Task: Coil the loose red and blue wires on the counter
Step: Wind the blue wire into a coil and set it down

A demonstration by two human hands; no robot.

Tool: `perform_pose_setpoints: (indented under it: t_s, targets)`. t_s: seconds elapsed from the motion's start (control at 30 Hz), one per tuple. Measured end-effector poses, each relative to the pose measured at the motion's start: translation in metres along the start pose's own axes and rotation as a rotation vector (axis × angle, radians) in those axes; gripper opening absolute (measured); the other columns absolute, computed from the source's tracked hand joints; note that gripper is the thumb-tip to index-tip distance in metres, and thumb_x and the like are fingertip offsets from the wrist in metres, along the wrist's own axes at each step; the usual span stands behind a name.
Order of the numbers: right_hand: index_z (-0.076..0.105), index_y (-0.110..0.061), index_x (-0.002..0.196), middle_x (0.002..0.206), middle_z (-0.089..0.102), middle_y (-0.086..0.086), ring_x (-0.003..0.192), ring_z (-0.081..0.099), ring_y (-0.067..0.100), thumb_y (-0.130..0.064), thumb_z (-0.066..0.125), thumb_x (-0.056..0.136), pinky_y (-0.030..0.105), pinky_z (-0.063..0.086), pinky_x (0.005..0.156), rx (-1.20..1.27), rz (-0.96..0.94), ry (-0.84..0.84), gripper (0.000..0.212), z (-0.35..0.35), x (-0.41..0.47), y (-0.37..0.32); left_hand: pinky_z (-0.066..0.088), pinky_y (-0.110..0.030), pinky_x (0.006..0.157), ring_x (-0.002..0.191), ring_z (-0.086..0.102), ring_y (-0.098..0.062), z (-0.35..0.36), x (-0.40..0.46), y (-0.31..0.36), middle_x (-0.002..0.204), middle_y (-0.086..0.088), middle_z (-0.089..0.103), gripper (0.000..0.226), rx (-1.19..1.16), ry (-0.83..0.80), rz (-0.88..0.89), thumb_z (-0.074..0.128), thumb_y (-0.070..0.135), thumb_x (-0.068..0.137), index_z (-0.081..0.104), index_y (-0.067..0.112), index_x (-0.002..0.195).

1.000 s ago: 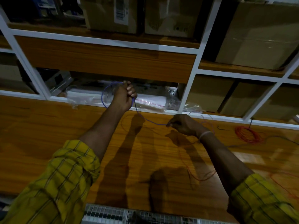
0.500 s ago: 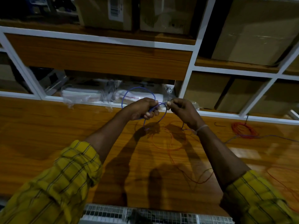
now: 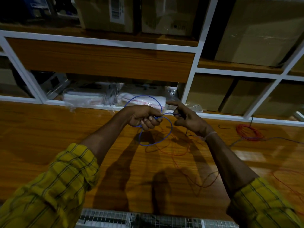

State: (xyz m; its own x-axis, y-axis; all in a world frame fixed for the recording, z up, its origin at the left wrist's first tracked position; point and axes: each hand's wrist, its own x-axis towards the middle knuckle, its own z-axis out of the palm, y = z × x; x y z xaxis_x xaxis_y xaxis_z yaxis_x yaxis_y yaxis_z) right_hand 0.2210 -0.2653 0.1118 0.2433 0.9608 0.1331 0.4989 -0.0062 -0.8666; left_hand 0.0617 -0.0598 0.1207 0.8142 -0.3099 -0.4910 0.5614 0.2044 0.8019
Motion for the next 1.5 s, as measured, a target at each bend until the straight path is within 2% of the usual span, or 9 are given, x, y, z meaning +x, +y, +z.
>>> perform_pose_setpoints:
  t_s: [0.23, 0.33, 0.47, 0.57, 0.73, 0.9, 1.03, 1.2, 1.5]
  targets:
    - [0.038, -0.043, 0.155, 0.086, 0.04, -0.005, 0.075, 0.035, 0.02, 0.017, 0.056, 0.086, 0.032, 0.039, 0.073, -0.129, -0.054, -0.121, 0.093, -0.003, -0.002, -0.011, 0.019, -0.016, 0.039, 0.048, 0.016, -0.004, 0.004, -0.005, 0.002, 0.066, 0.007, 0.018, 0.032, -0.012, -0.068, -0.069, 0.032, 0.029, 0.112, 0.048, 0.014, 0.088]
    - [0.046, -0.04, 0.152, 0.09, 0.051, -0.023, 0.076, 0.041, 0.014, 0.013, 0.059, 0.086, 0.03, 0.043, 0.076, -0.194, -0.033, -0.135, 0.086, -0.004, -0.001, -0.011, 0.017, -0.017, 0.04, 0.048, 0.016, -0.004, 0.009, -0.004, 0.002, 0.067, 0.006, 0.019, 0.031, 0.015, -0.113, -0.094, 0.033, 0.028, 0.112, 0.048, 0.012, 0.089]
    - [0.063, -0.033, 0.133, 0.11, 0.062, -0.013, 0.087, 0.055, 0.003, -0.009, 0.062, 0.078, 0.029, 0.044, 0.084, -0.171, 0.074, -0.183, 0.06, -0.001, 0.0, -0.016, 0.014, -0.018, 0.041, 0.049, 0.014, -0.004, 0.015, -0.005, 0.002, 0.067, 0.006, 0.019, 0.031, 0.065, -0.108, -0.042, 0.032, 0.028, 0.112, 0.047, 0.013, 0.09]
    - [0.065, -0.007, 0.124, 0.083, 0.052, -0.005, 0.072, 0.05, 0.004, -0.02, 0.058, 0.082, 0.024, 0.041, 0.073, -0.026, 0.139, -0.113, 0.045, 0.004, -0.001, -0.02, 0.016, -0.017, 0.039, 0.05, 0.014, -0.005, 0.015, -0.006, 0.004, 0.066, 0.005, 0.024, 0.029, 0.13, 0.034, 0.096, 0.034, 0.026, 0.112, 0.048, 0.013, 0.091]
    - [0.069, 0.005, 0.111, 0.088, 0.062, -0.005, 0.067, 0.057, -0.01, -0.03, 0.063, 0.098, 0.011, 0.044, 0.066, 0.018, 0.164, -0.033, 0.038, 0.01, -0.007, -0.017, 0.024, -0.021, 0.044, 0.05, 0.027, -0.008, 0.015, 0.0, 0.004, 0.063, 0.006, 0.037, 0.028, 0.37, 0.425, 0.307, 0.048, 0.033, 0.109, 0.052, 0.014, 0.087]
    - [0.067, -0.015, 0.086, 0.072, 0.047, -0.005, 0.062, 0.034, 0.011, -0.071, 0.049, 0.092, 0.031, 0.024, 0.057, 0.299, 0.268, 0.045, 0.059, 0.02, -0.006, -0.013, 0.033, -0.024, 0.051, 0.05, 0.038, -0.006, 0.013, 0.007, 0.0, 0.07, 0.003, 0.047, 0.032, 0.768, 0.689, 0.42, 0.05, 0.038, 0.108, 0.056, 0.014, 0.088]
    - [0.064, -0.02, 0.075, 0.067, 0.044, -0.001, 0.059, 0.034, 0.011, -0.06, 0.07, 0.08, 0.032, 0.024, 0.058, 0.269, 0.299, 0.133, 0.041, 0.024, -0.006, -0.014, 0.038, -0.028, 0.063, 0.064, 0.052, 0.004, 0.013, 0.013, 0.001, 0.078, 0.011, 0.058, 0.028, 1.04, 0.813, 0.473, 0.049, 0.037, 0.108, 0.06, 0.018, 0.091]
    - [0.071, -0.013, 0.075, 0.062, 0.066, -0.012, 0.054, 0.051, -0.005, -0.014, 0.067, 0.09, 0.025, 0.036, 0.062, 0.102, 0.32, 0.249, 0.016, 0.022, -0.004, -0.012, 0.031, -0.022, 0.048, 0.05, 0.04, -0.008, 0.014, 0.021, 0.001, 0.069, 0.004, 0.049, 0.034, 0.797, 0.808, 0.54, 0.049, 0.035, 0.108, 0.06, 0.009, 0.091]
    - [0.061, -0.013, 0.087, 0.086, 0.074, 0.021, 0.063, 0.05, 0.012, -0.008, 0.057, 0.099, 0.021, 0.038, 0.055, 0.253, 0.246, 0.195, 0.014, 0.003, -0.004, -0.009, 0.021, -0.014, 0.037, 0.041, 0.025, -0.003, 0.009, 0.029, 0.005, 0.057, 0.01, 0.031, 0.032, -0.16, 0.657, 0.65, 0.043, 0.033, 0.111, 0.045, 0.017, 0.084]
